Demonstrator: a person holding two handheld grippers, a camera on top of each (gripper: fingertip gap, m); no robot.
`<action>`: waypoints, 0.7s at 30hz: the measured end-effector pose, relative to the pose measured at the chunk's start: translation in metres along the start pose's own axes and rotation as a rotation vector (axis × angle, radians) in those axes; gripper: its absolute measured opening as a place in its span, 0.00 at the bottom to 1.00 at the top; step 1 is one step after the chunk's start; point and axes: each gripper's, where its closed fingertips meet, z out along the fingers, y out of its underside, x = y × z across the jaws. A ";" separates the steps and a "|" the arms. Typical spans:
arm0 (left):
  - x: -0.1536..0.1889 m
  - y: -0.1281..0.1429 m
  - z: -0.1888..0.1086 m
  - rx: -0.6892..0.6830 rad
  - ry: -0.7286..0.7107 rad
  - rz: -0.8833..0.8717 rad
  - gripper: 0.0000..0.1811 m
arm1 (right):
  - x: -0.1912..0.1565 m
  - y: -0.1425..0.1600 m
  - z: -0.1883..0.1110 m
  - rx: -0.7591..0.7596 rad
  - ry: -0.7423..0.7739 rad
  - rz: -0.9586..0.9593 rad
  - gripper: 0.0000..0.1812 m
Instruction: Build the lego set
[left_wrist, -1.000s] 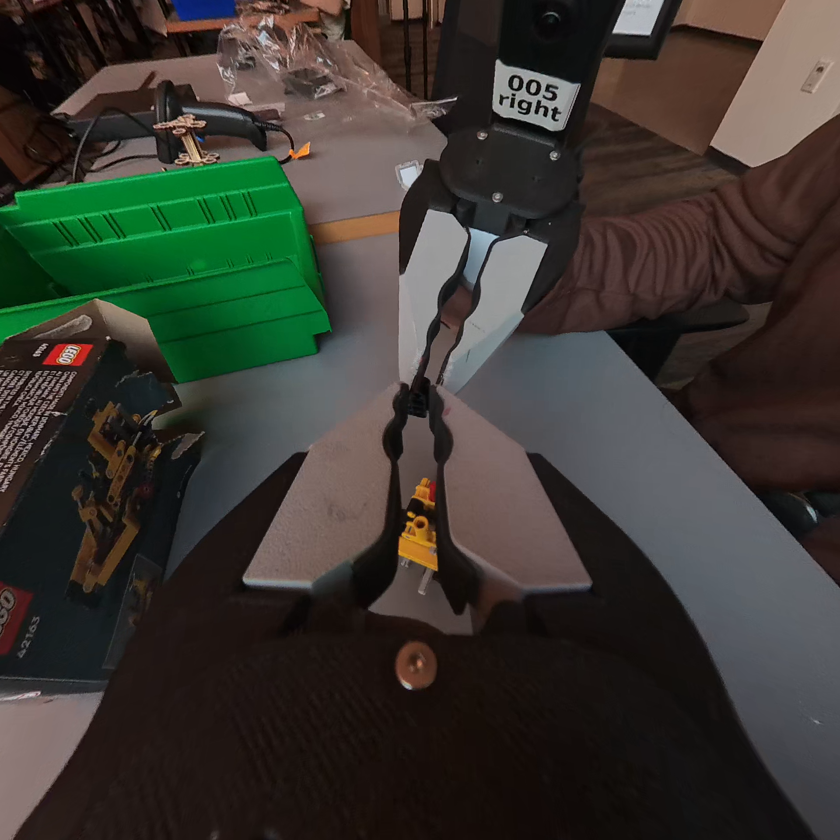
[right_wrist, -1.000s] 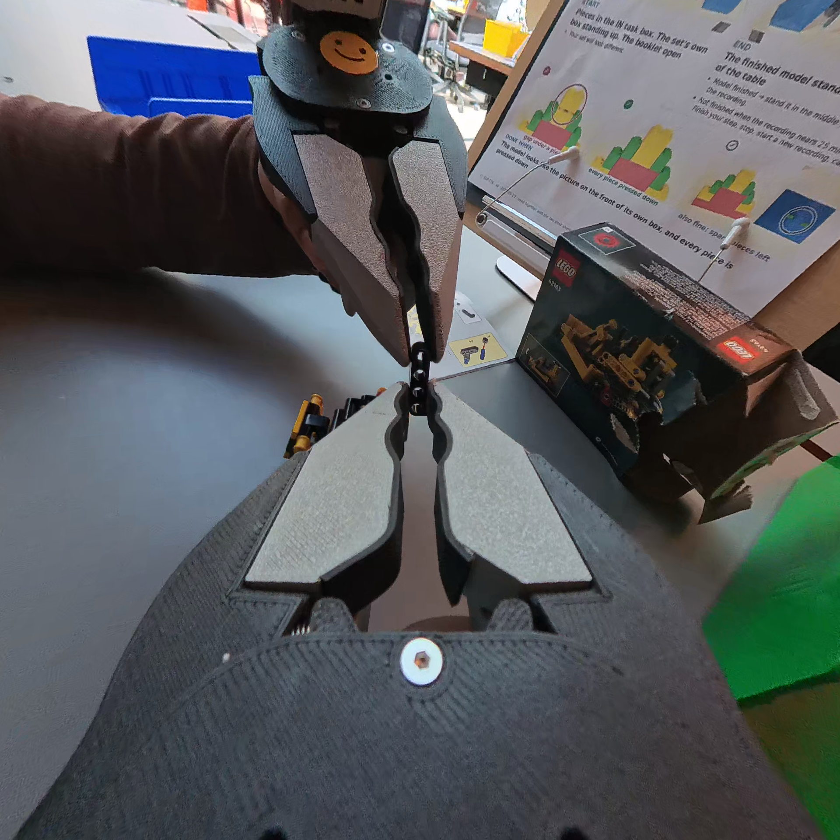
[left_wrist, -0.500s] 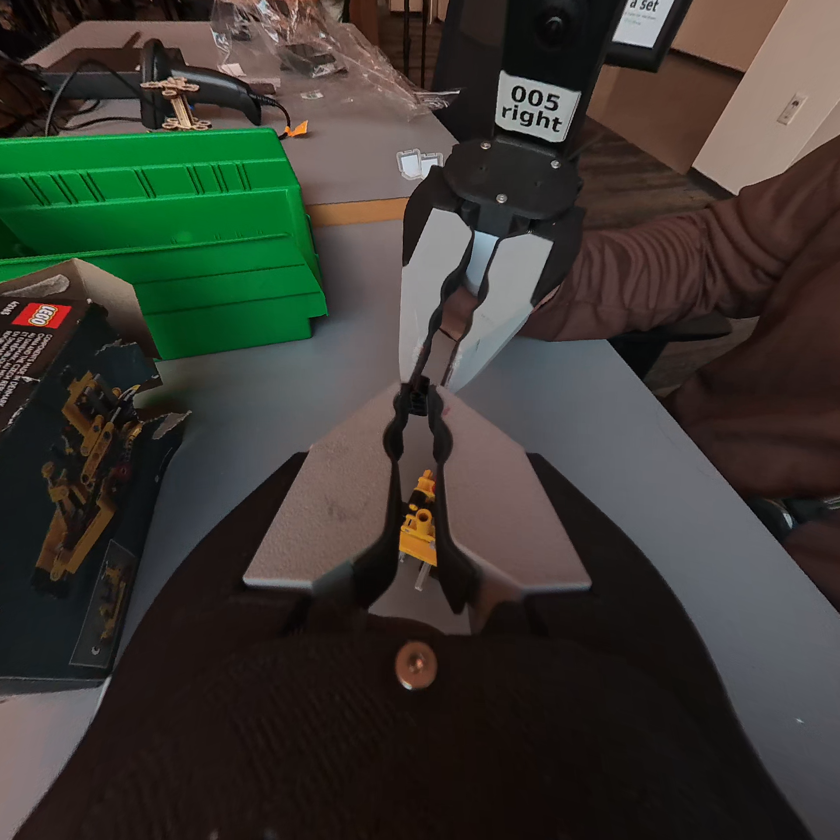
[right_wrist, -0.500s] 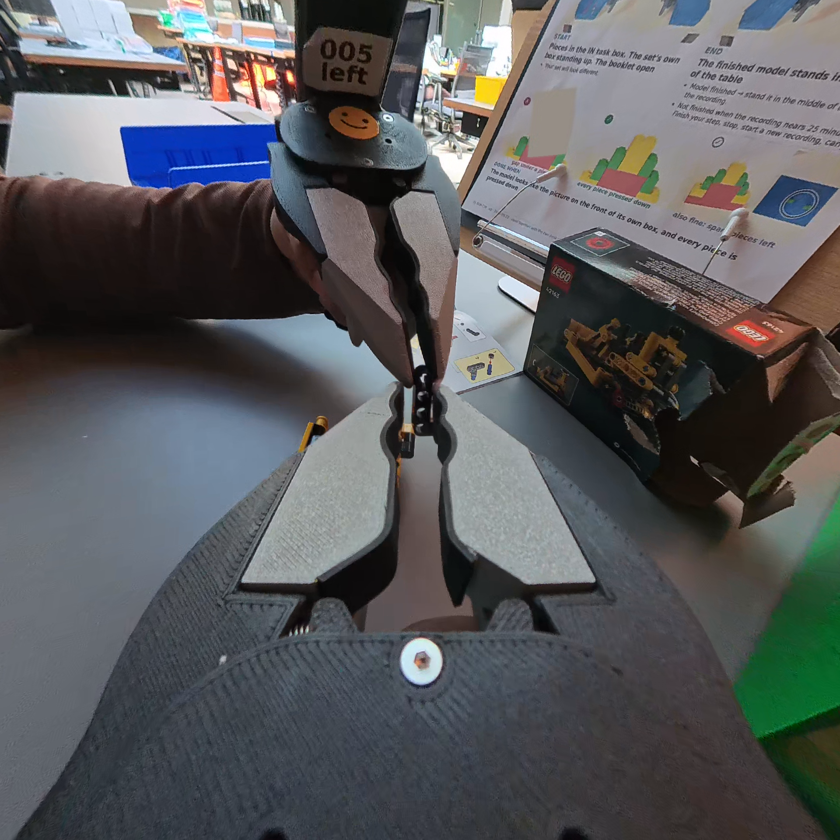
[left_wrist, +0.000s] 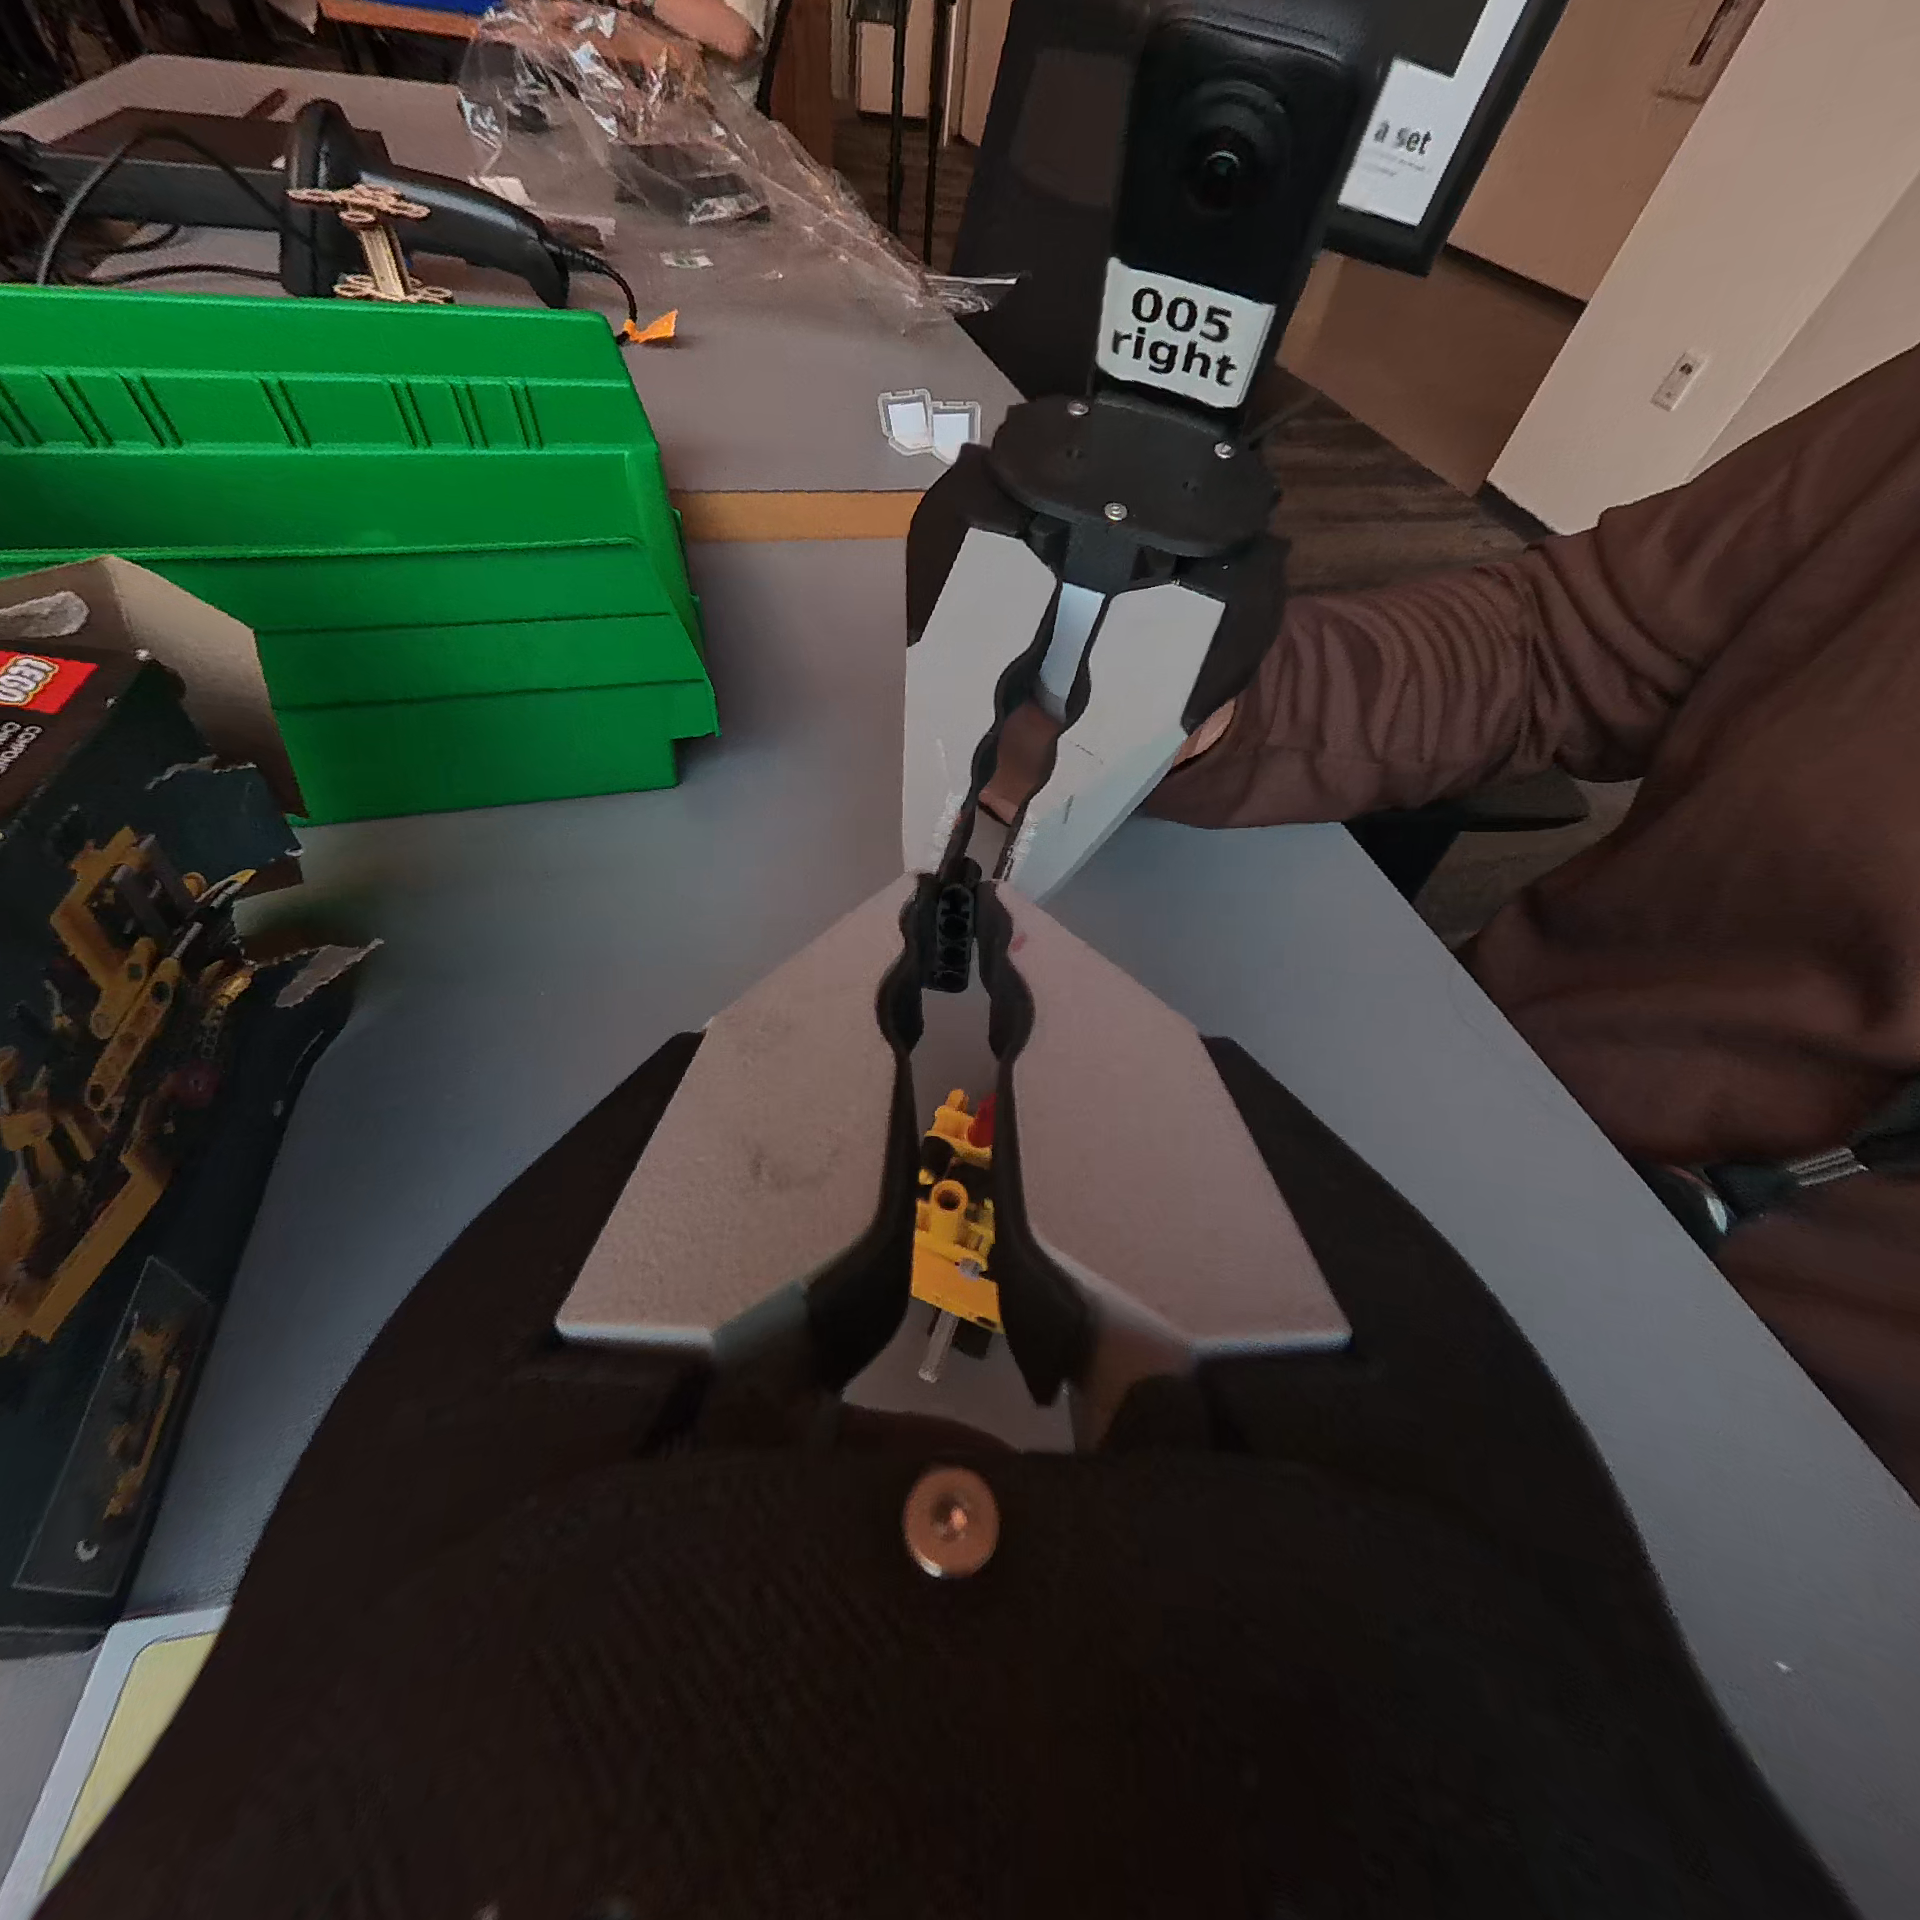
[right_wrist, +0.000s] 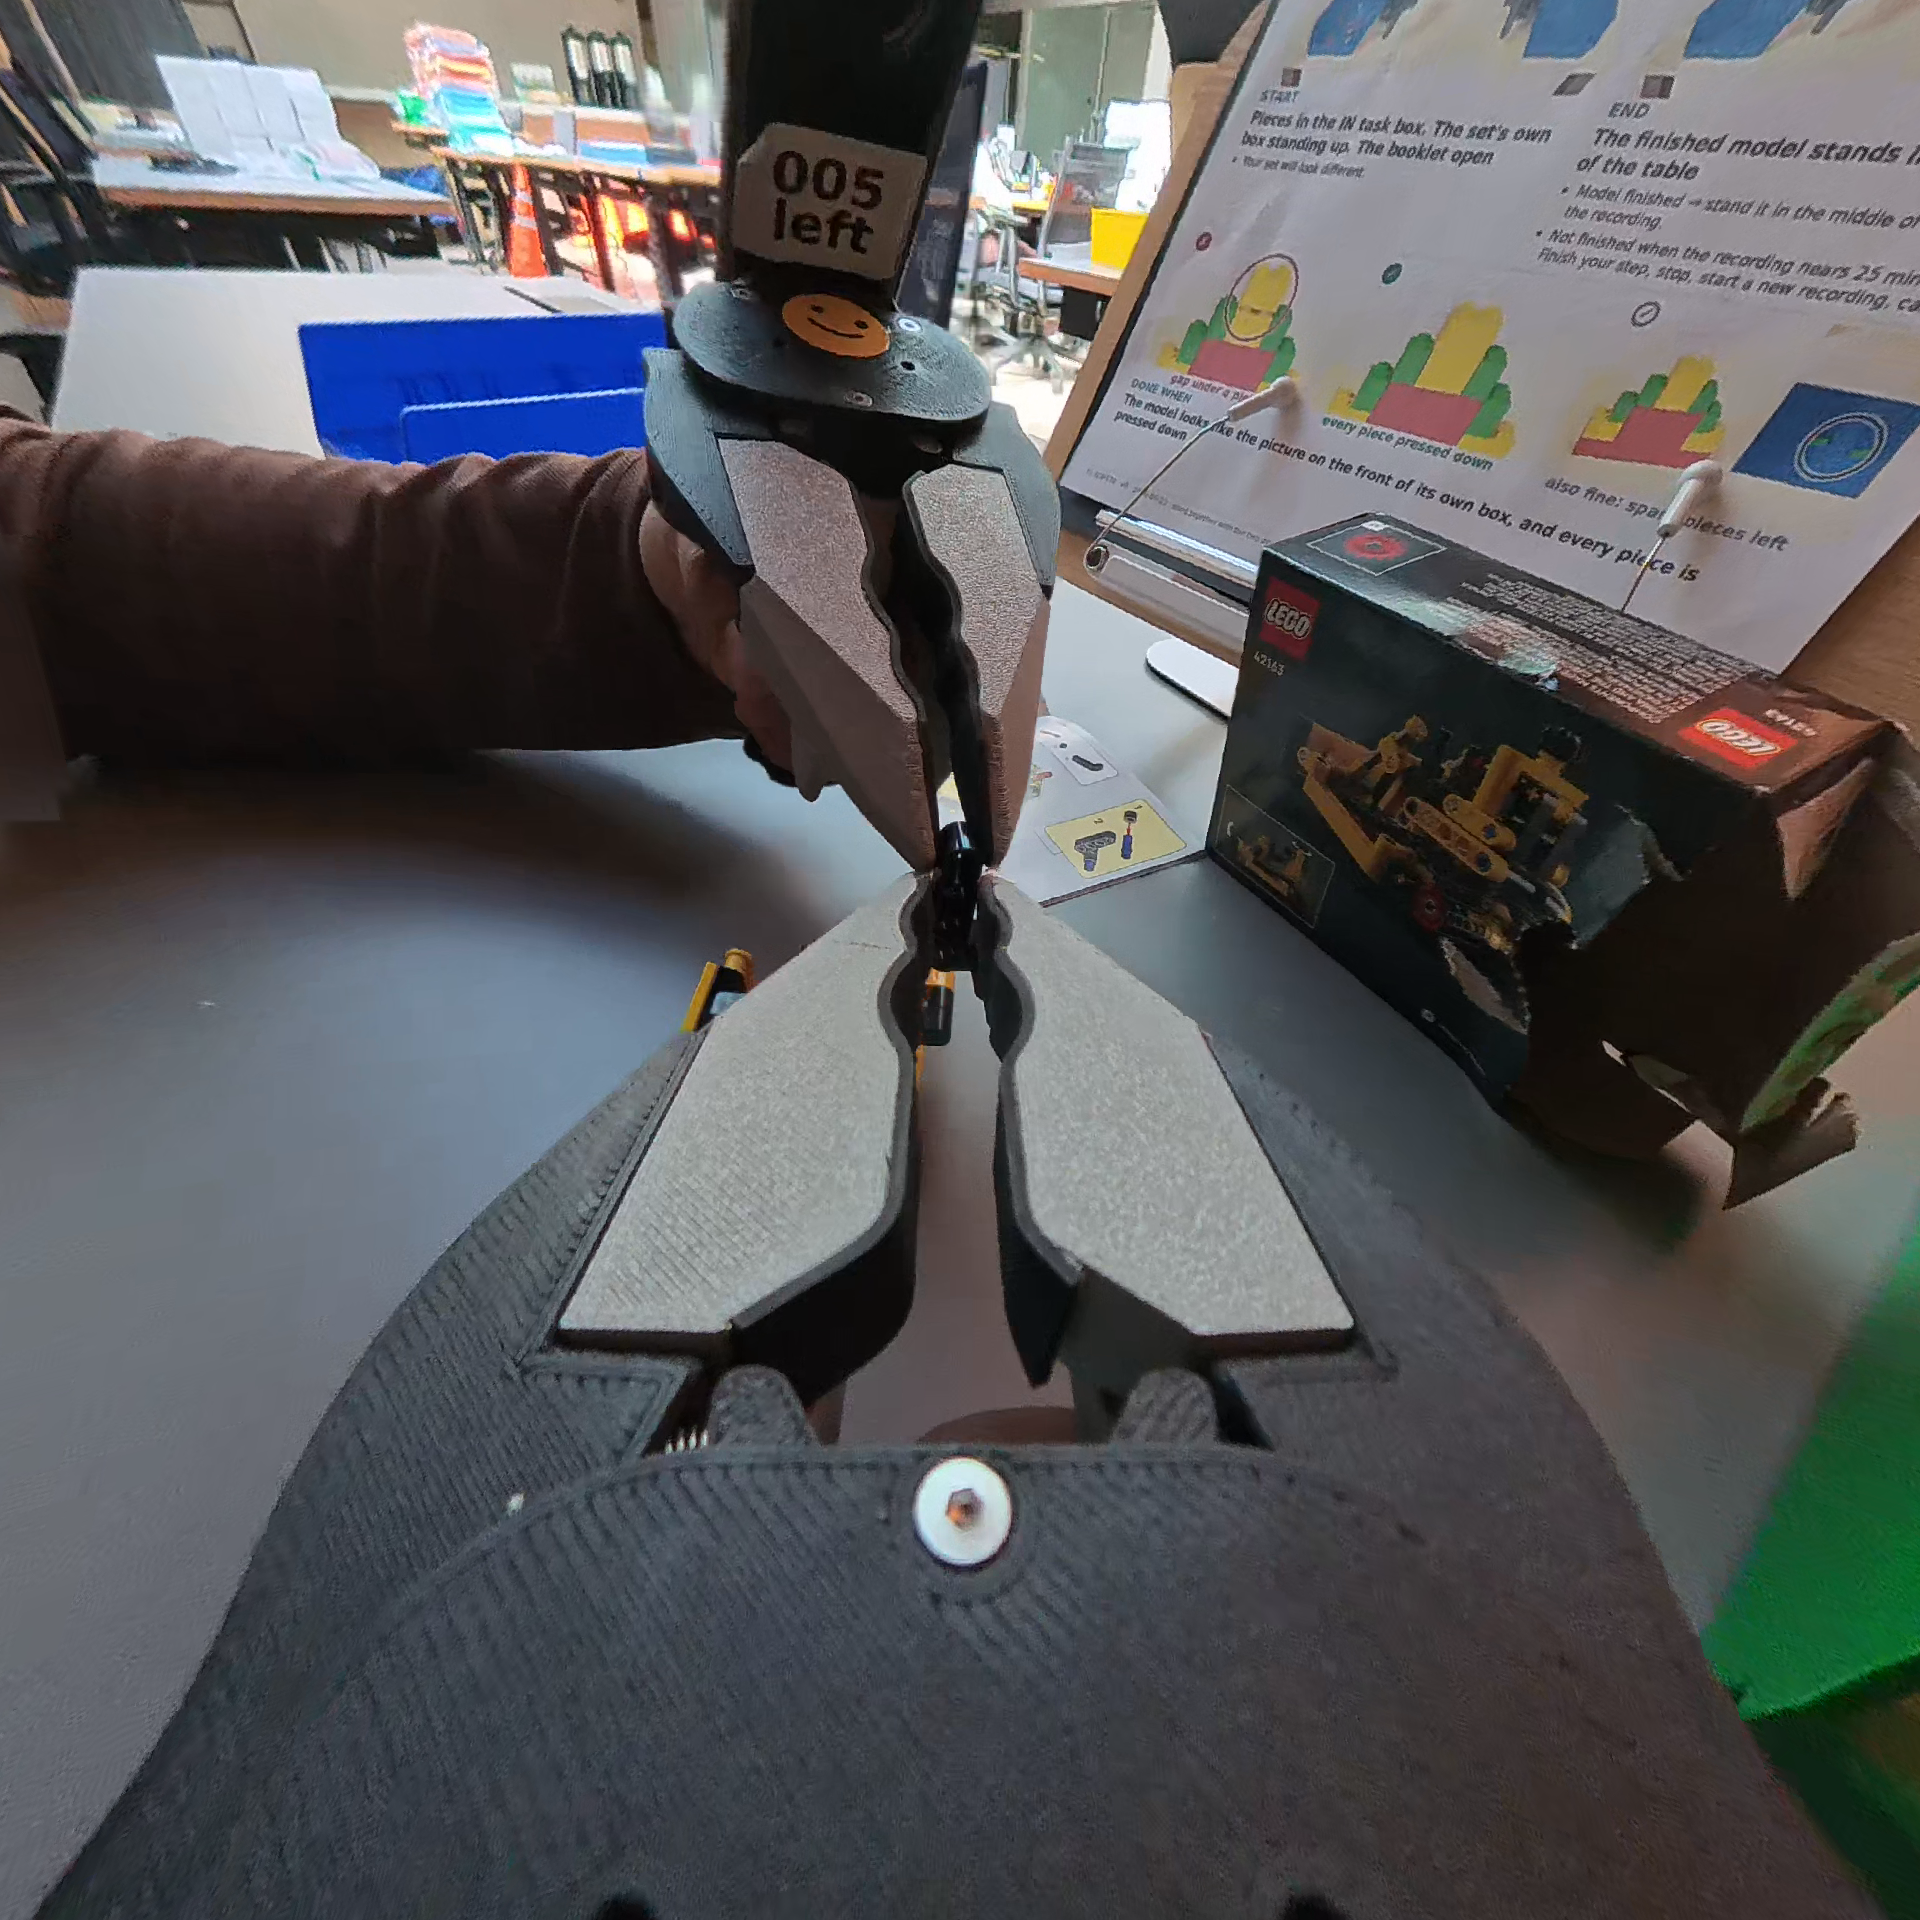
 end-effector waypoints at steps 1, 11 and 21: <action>0.001 0.000 0.000 0.009 0.014 -0.013 0.03 | -0.001 0.000 0.000 0.001 0.002 -0.016 0.02; -0.002 0.021 -0.024 -0.193 -0.029 0.068 0.18 | -0.005 0.023 0.003 -0.127 0.011 -0.111 0.02; 0.005 0.067 -0.013 -0.381 -0.017 0.108 0.23 | -0.010 0.047 0.008 -0.227 -0.010 -0.118 0.02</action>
